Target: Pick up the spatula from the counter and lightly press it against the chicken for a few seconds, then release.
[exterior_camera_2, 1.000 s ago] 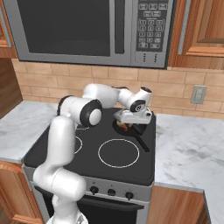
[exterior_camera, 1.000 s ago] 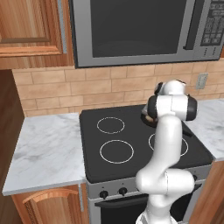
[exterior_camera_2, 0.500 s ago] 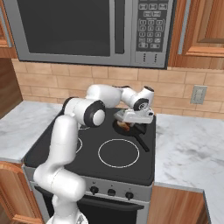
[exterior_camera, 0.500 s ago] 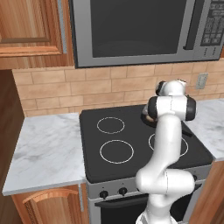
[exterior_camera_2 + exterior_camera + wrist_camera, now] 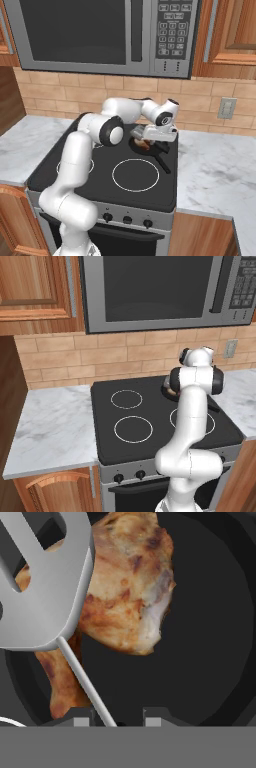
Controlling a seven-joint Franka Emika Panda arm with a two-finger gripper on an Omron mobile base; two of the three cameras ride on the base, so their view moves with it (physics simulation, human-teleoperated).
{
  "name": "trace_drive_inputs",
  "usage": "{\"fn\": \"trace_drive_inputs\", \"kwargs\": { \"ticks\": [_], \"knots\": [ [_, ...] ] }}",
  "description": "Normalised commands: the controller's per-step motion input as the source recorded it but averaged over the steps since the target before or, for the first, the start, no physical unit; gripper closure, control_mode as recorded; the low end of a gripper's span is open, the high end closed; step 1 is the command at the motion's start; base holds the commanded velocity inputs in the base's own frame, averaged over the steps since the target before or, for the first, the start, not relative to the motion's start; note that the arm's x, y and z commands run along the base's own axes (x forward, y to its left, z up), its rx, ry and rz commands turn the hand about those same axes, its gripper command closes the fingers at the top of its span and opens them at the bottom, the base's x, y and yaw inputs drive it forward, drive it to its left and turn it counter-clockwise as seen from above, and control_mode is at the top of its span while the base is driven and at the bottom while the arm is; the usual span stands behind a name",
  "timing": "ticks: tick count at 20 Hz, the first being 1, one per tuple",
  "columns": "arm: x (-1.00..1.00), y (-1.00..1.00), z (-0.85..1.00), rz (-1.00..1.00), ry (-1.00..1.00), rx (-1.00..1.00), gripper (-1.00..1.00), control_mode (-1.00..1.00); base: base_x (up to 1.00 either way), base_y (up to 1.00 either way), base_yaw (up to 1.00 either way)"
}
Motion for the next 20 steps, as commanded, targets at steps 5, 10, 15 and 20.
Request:
{"fn": "trace_drive_inputs", "kwargs": {
  "ticks": [5, 10, 15, 20],
  "knots": [
    [0.0, -0.01, -0.25, 0.0, 0.03, 0.0, 1.0, -1.0, 0.0, 0.0, 0.0],
    [0.0, -0.01, -0.27, 0.0, 0.03, 0.0, 1.0, -1.0, 0.0, 0.0, 0.0],
    [0.0, 0.0, -0.25, 0.0, 0.02, 0.0, 1.0, -1.0, 0.0, 0.0, 0.0],
    [0.0, 0.0, -0.23, 0.0, 0.02, 0.0, 1.0, -1.0, 0.0, 0.0, 0.0]
  ]
}}
